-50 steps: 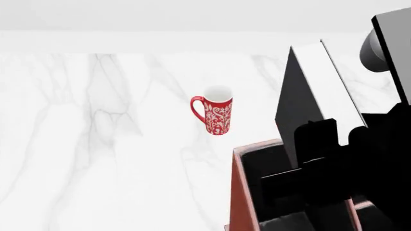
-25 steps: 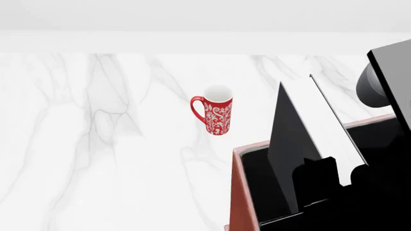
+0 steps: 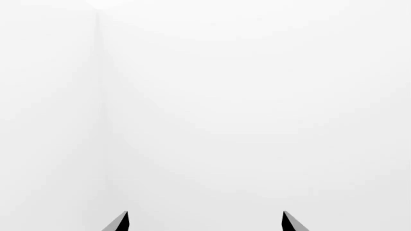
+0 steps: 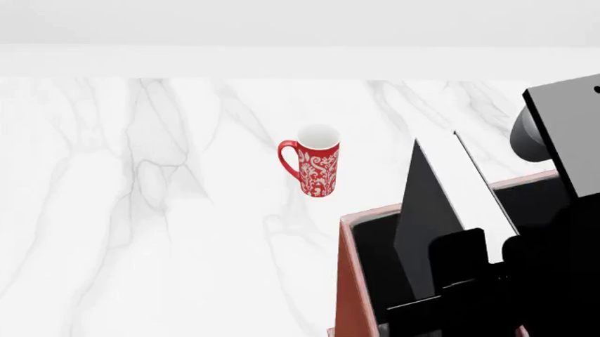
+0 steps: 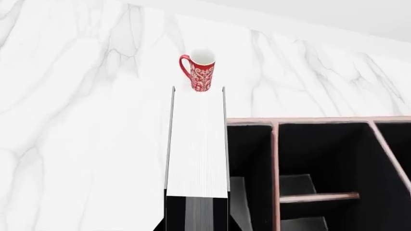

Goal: Pick up the book and place it in the left compartment of the caddy.

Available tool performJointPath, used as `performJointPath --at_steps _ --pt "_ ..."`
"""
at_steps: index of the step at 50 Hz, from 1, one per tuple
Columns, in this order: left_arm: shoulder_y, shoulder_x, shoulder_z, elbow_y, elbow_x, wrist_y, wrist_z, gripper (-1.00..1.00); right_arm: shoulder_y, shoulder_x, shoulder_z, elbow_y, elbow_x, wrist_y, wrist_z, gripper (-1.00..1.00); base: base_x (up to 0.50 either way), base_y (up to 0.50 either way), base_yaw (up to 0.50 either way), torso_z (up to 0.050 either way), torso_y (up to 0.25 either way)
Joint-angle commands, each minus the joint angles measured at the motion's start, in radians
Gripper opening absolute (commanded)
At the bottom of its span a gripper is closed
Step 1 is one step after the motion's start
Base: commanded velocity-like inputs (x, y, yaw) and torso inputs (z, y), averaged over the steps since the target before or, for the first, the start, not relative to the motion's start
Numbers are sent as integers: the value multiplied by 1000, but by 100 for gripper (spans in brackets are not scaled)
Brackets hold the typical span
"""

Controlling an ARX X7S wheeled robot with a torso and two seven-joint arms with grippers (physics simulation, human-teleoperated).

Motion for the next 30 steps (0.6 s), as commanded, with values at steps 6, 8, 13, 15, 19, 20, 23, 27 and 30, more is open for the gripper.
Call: performJointPath --at_steps 6,8,13,15,19,20,23,27,30 --pt "4 -3 1 -2 -2 5 -3 100 -52 12 27 31 -120 26 -75 -100 0 0 0 0 0" --pt "5 -3 1 -1 -2 6 -3 100 -56 14 30 36 -136 28 -80 -100 0 0 0 0 5" --pt "4 -5 0 -1 -5 5 -5 100 -72 10 33 49 -166 30 -99 -100 0 0 0 0 0" --pt "4 -5 0 -2 -5 5 -6 100 -80 7 35 53 -184 32 -107 -100 0 0 0 0 0" --pt "7 -6 -7 -2 -10 7 -6 100 -93 2 38 53 -212 33 -119 -100 0 0 0 0 3" --pt "7 -7 -7 -2 -10 7 -6 100 -95 1 37 55 -213 33 -121 -100 0 0 0 0 0" --pt "7 -7 -5 -3 -9 9 -7 100 -104 2 39 54 -229 33 -129 -100 0 0 0 0 0" --pt "9 -7 -6 -3 -9 11 -6 100 -131 12 51 43 -259 29 -151 -100 0 0 0 0 2" --pt "10 -7 -3 -4 -6 13 -6 100 -148 16 57 43 -277 27 -167 -100 0 0 0 3 0"
